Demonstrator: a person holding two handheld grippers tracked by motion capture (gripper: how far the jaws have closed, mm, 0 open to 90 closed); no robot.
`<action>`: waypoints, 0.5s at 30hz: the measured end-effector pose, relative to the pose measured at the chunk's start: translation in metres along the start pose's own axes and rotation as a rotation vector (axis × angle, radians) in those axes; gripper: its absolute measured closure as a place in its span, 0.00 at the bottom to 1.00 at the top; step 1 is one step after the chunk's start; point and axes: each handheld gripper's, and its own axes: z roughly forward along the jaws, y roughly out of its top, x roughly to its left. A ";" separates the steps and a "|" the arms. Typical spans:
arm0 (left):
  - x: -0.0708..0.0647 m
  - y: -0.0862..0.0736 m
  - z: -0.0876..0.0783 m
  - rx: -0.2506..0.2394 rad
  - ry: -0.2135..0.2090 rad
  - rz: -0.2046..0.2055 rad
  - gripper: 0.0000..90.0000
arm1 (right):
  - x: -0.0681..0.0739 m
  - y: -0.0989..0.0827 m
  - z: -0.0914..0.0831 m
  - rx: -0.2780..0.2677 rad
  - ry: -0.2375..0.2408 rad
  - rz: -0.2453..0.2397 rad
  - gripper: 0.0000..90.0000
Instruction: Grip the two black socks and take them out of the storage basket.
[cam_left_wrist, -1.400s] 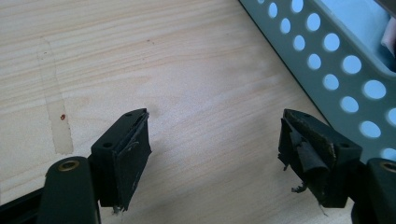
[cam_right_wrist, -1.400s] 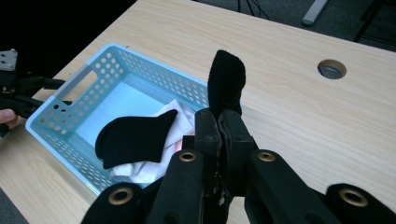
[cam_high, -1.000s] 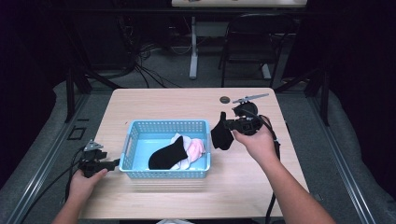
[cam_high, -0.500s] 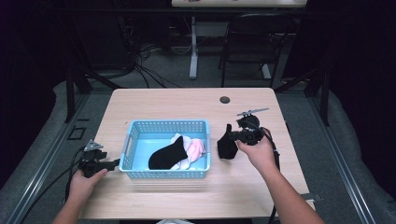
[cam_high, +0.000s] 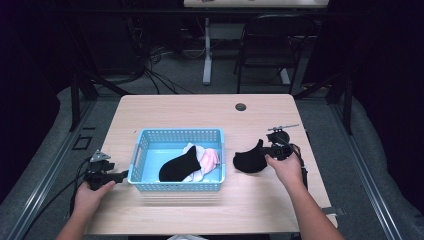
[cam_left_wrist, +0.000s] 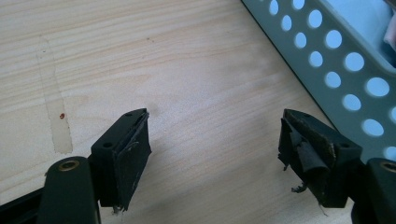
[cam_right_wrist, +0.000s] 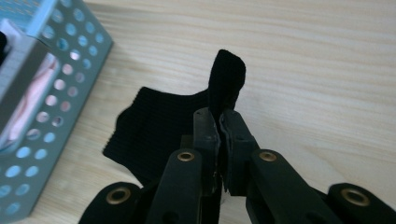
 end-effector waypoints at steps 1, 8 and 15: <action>0.000 0.000 0.000 0.000 0.000 0.001 0.27 | -0.004 -0.001 0.001 0.006 -0.002 0.009 0.94; 0.000 0.000 0.000 -0.002 0.001 0.000 0.27 | -0.009 -0.001 0.002 -0.003 0.015 0.034 0.81; 0.001 0.000 -0.001 -0.005 0.001 -0.003 0.27 | -0.003 0.006 -0.009 -0.032 0.028 0.030 0.66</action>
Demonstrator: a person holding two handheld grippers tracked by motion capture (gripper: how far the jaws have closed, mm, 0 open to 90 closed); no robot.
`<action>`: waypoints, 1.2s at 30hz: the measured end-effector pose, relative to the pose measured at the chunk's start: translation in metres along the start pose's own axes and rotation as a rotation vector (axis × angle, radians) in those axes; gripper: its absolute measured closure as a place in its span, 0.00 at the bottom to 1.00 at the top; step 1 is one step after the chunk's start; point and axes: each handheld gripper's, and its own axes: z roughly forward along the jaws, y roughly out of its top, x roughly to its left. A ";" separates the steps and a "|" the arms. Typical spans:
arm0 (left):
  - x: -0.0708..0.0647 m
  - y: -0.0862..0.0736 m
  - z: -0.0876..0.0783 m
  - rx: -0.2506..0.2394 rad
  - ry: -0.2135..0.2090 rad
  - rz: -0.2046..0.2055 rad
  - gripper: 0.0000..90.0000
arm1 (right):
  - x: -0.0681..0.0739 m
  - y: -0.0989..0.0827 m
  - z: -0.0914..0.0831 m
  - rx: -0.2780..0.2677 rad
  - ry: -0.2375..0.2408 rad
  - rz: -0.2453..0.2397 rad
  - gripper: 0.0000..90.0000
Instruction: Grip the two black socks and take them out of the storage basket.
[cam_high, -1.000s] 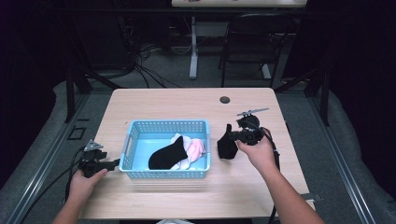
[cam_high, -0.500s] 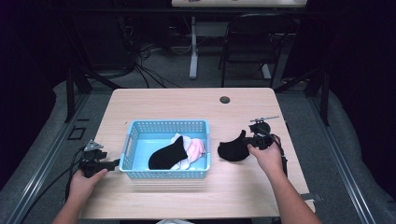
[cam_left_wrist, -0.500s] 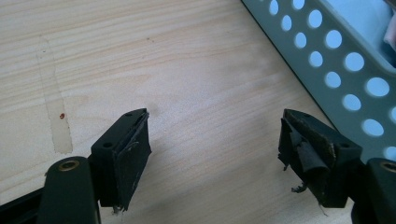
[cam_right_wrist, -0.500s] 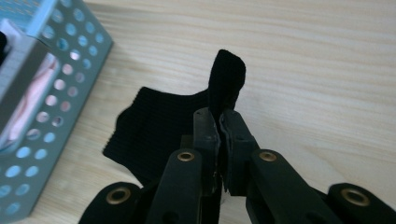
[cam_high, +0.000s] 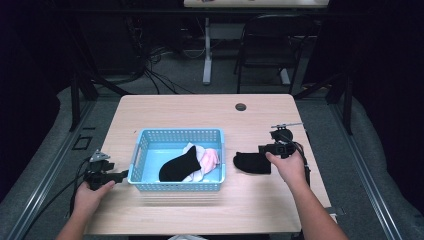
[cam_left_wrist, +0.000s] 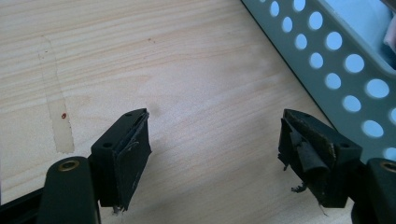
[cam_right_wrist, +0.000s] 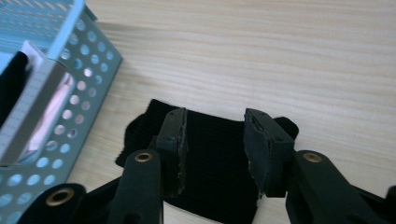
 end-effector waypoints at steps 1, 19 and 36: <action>0.000 0.000 0.000 0.001 -0.001 0.002 0.27 | 0.002 0.002 -0.002 -0.003 0.004 -0.007 0.66; 0.000 0.000 0.000 -0.002 -0.003 0.003 0.27 | 0.072 0.032 -0.016 -0.029 0.081 -0.173 0.62; 0.000 0.000 -0.001 -0.004 -0.004 0.004 0.27 | 0.150 0.047 0.010 0.058 0.181 -0.327 0.57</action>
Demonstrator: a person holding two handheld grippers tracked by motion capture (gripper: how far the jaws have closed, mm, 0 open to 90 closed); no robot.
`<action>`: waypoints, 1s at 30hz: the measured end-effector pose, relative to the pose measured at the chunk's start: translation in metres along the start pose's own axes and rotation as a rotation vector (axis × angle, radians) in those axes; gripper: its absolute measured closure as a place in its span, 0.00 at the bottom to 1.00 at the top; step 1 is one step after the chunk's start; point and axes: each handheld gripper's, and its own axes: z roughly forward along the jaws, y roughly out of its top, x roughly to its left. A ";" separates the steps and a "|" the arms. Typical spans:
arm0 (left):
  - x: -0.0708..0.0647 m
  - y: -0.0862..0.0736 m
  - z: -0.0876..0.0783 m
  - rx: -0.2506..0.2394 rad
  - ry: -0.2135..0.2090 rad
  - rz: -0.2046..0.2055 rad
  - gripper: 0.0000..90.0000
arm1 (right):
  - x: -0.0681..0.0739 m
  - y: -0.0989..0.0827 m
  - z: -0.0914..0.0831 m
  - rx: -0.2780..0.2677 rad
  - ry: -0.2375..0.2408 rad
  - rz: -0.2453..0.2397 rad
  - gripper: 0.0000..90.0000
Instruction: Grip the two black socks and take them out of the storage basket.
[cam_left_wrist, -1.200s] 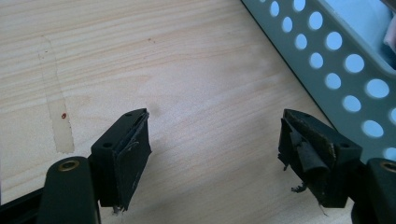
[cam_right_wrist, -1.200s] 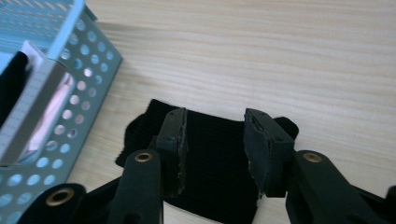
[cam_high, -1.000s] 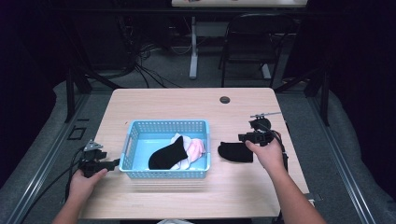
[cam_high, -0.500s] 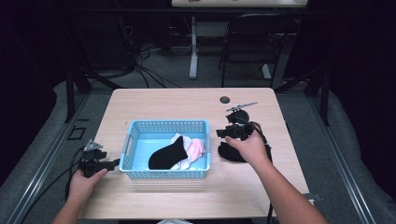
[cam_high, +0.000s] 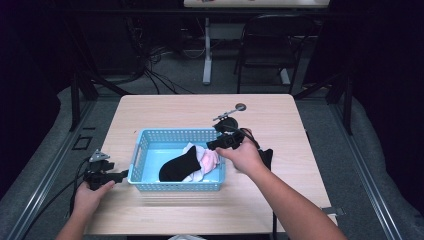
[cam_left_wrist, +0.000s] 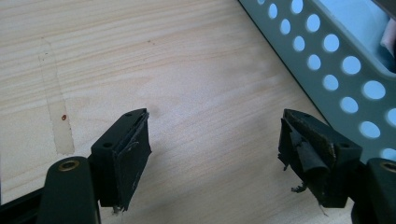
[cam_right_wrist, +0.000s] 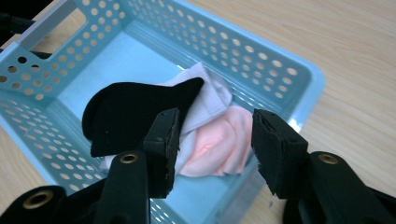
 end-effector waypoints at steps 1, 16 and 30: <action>0.000 0.000 0.000 -0.001 -0.001 -0.001 0.27 | 0.004 0.002 0.003 0.007 0.004 -0.015 0.57; 0.000 0.000 0.000 -0.004 -0.003 -0.004 0.28 | 0.034 0.016 0.051 0.118 0.035 -0.062 0.57; 0.000 0.000 -0.001 -0.006 -0.006 -0.005 0.27 | 0.031 0.017 0.099 0.233 0.014 0.007 0.56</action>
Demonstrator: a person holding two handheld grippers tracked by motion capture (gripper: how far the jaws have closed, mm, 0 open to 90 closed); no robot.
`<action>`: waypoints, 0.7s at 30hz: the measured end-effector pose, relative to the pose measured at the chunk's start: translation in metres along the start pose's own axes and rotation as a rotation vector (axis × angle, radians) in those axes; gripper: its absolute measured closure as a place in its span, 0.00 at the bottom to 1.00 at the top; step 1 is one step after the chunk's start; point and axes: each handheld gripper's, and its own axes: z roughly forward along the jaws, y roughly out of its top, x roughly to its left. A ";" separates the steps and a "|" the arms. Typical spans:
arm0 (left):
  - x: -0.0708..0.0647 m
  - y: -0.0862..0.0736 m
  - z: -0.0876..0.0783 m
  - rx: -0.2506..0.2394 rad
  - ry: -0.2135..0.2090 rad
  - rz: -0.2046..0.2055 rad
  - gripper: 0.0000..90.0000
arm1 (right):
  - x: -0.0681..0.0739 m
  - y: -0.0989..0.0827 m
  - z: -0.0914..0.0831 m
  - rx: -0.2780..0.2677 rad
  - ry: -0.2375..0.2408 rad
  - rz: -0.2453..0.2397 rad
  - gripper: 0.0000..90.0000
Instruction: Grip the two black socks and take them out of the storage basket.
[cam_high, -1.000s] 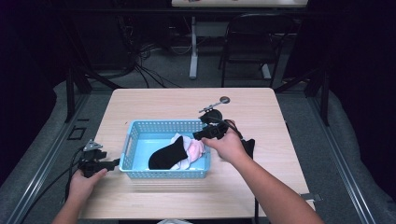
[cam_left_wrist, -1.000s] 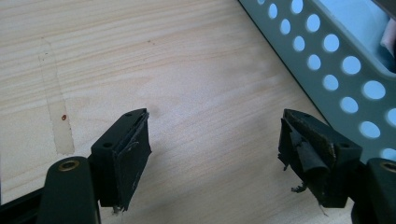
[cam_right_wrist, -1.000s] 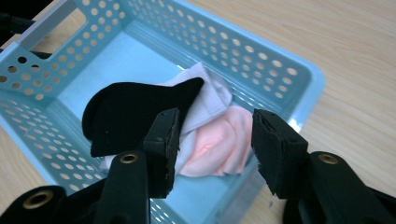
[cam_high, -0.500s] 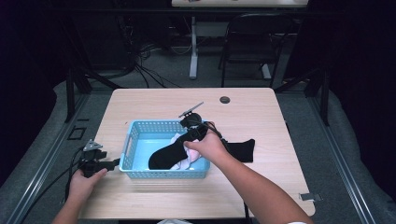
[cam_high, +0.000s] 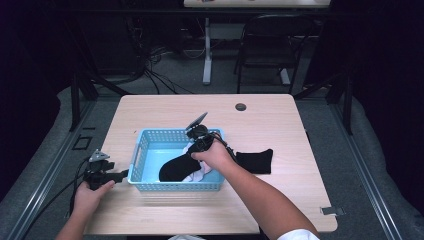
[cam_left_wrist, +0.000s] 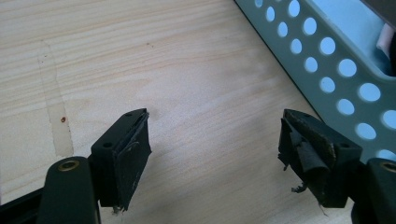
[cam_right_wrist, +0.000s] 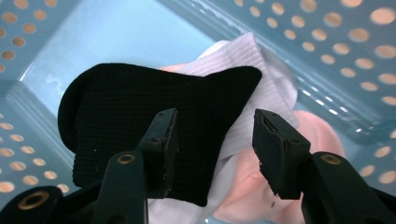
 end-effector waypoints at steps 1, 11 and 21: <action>0.000 0.000 0.000 0.000 0.000 0.000 0.27 | -0.001 0.001 0.001 0.022 0.003 -0.009 0.56; 0.000 0.000 0.000 -0.001 -0.002 0.000 0.28 | 0.005 -0.003 0.019 0.078 0.022 0.004 0.67; 0.000 0.000 0.000 -0.001 -0.002 0.001 0.27 | 0.019 -0.002 0.005 0.017 -0.022 -0.100 0.91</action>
